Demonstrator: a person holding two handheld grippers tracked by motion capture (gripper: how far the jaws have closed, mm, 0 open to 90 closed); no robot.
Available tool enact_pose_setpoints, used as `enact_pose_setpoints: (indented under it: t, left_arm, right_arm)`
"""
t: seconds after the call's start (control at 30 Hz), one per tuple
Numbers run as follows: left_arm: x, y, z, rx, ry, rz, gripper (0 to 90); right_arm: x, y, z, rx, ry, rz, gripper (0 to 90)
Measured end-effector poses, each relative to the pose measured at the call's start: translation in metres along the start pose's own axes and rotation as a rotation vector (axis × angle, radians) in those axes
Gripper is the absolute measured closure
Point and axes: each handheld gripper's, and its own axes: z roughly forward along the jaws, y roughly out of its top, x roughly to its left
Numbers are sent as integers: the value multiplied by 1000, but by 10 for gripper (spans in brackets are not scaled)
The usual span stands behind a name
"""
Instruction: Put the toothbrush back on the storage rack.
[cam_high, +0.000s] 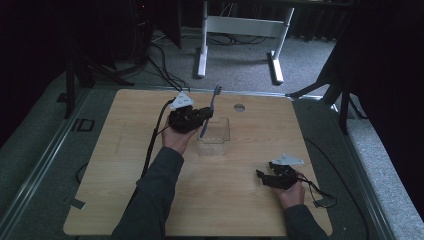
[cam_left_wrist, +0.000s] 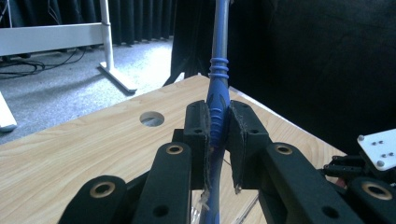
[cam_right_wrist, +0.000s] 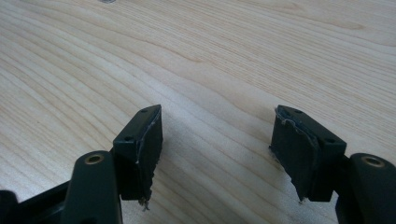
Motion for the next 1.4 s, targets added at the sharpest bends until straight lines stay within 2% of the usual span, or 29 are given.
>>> enact_pose_setpoints:
  t: [0.3,0.93,1.4]
  left_arm:
    - [1,-1,4,-11,7,-14,787]
    - [8,-4,10,-4,16,-33,787]
    - [13,-9,17,11,39,-47,786]
  right_arm:
    - [0,0,0,0,0,0,333]
    - [0,0,0,1,1,2,333]
    - [0,0,0,1,2,4,333]
